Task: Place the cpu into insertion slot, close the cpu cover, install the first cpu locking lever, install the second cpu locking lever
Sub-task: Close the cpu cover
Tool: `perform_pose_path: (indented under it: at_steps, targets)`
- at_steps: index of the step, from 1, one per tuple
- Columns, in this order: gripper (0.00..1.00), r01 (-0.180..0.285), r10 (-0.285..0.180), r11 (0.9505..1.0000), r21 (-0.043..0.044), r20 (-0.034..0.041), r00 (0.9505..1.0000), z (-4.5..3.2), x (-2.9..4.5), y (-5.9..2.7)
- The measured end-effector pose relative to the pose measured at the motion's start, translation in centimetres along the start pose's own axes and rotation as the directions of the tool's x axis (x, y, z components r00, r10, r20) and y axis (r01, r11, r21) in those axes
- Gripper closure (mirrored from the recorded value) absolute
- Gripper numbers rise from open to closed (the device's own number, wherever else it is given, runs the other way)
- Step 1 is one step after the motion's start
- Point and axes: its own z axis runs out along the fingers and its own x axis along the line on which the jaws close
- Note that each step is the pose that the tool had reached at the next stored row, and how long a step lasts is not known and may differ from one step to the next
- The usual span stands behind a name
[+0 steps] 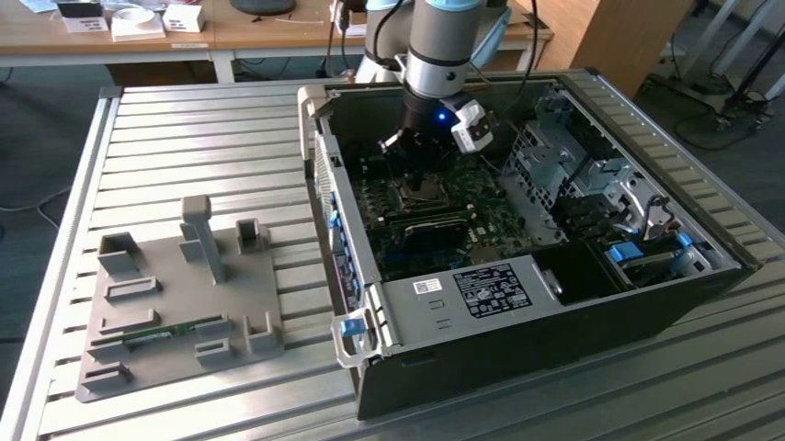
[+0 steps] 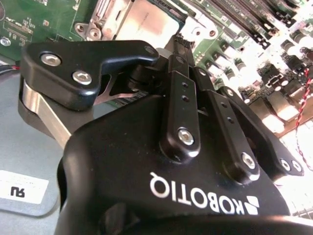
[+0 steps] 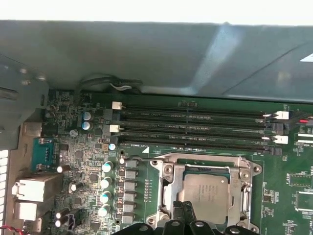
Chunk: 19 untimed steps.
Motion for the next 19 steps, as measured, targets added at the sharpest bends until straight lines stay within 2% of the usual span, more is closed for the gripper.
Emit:
perform_pose_path:
  at_steps: [19]
  targets:
    - [0.89, 0.0, 0.0, 1.0, 0.0001, 0.0007, 1.0, 0.71, 0.72, 0.06]
